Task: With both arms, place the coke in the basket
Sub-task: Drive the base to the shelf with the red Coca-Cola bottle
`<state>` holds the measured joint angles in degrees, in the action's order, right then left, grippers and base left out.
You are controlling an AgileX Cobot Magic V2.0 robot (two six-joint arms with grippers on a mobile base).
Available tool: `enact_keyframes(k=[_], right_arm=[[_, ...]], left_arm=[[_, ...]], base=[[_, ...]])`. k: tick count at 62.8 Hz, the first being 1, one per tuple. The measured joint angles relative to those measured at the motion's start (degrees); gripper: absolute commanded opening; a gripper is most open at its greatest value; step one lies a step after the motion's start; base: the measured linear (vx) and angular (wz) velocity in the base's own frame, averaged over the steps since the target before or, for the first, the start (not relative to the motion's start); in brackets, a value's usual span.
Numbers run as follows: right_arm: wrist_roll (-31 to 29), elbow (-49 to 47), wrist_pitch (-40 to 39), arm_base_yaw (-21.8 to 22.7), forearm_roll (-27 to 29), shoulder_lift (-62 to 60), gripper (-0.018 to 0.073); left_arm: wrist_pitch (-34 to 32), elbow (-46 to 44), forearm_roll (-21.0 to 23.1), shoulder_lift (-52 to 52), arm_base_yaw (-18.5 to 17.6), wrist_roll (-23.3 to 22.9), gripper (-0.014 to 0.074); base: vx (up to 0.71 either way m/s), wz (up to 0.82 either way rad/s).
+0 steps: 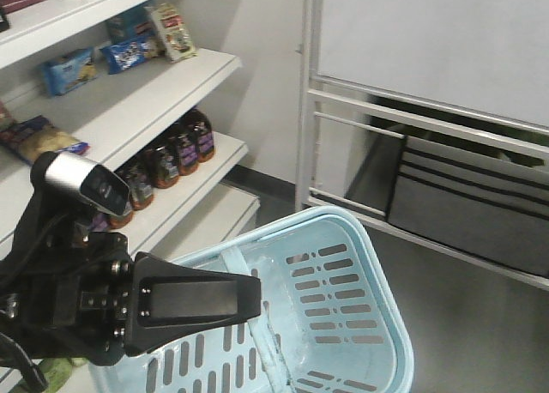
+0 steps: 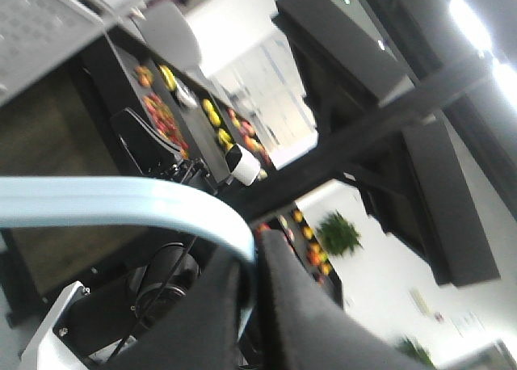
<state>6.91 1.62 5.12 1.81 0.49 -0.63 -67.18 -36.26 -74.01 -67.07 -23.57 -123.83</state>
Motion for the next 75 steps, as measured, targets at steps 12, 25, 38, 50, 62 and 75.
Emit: enact_keyframes(k=[12, 25, 38, 50, 62, 75], right_arm=[[0.0, 0.0, 0.0, 0.0, 0.0, 0.0, -0.0004], [0.0, 0.0, 0.0, 0.0, 0.0, 0.0, -0.0004], [0.0, 0.0, 0.0, 0.0, 0.0, 0.0, -0.0004], [0.0, 0.0, 0.0, 0.0, 0.0, 0.0, -0.0004], [0.0, 0.0, 0.0, 0.0, 0.0, 0.0, -0.0004], [0.0, 0.0, 0.0, 0.0, 0.0, 0.0, -0.0004]], left_arm=[[0.0, 0.0, 0.0, 0.0, 0.0, 0.0, -0.0006], [0.0, 0.0, 0.0, 0.0, 0.0, 0.0, -0.0006], [0.0, 0.0, 0.0, 0.0, 0.0, 0.0, -0.0006], [0.0, 0.0, 0.0, 0.0, 0.0, 0.0, -0.0006], [0.0, 0.0, 0.0, 0.0, 0.0, 0.0, -0.0006], [0.0, 0.0, 0.0, 0.0, 0.0, 0.0, -0.0006]], base=[[0.15, 0.67], [0.13, 0.64], [0.12, 0.61], [0.09, 0.59], [0.07, 0.61], [0.07, 0.65]])
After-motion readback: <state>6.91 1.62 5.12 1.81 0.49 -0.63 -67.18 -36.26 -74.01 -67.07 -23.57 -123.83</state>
